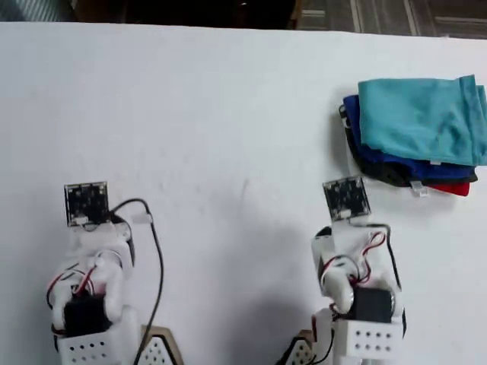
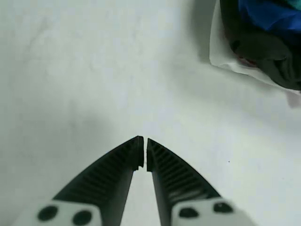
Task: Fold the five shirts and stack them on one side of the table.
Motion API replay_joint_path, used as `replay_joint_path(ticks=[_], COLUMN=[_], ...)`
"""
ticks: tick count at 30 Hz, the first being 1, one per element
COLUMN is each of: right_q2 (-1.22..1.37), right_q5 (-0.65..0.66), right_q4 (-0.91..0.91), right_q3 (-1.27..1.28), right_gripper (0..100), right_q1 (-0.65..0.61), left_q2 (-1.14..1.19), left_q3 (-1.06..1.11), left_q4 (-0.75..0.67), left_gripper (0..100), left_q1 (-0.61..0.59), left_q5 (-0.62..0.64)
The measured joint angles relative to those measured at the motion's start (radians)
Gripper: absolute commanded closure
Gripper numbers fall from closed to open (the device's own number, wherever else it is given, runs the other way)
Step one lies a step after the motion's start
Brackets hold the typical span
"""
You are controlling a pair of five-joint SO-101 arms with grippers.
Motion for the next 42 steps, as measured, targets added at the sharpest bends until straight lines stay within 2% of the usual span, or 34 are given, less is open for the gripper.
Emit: replay_joint_path(ticks=[4, 7, 17, 22, 25, 31, 42], right_q2=[-0.175, -0.186, -0.195, -0.199, -0.199, -0.199, -0.199], right_q5=[-0.109, -0.167, -0.181, -0.184, -0.184, -0.184, -0.184], right_q4=[0.0, -0.003, -0.005, 0.043, 0.1, 0.104, 0.104], right_q3=[0.101, 0.112, 0.247, 0.25, 0.25, 0.25, 0.25], right_gripper=[97.8, 97.8, 97.8, 97.8, 97.8, 97.8, 97.8], right_q1=[-0.002, -0.012, -0.101, -0.103, -0.103, -0.1, -0.095], left_q2=[0.0, 0.0, 0.0, 0.0, 0.0, 0.0, 0.0], left_q3=[0.012, 0.012, 0.149, 0.149, 0.149, 0.149, 0.149], left_q4=[0.0, -0.003, -0.054, -0.041, -0.011, 0.141, 0.157], left_gripper=[97, 97, 97, 97, 97, 97, 97], left_q1=[0.04, 0.086, 0.236, 0.226, 0.169, 0.153, 0.147], left_q5=[0.003, 0.003, 0.003, 0.003, 0.003, 0.003, 0.005])
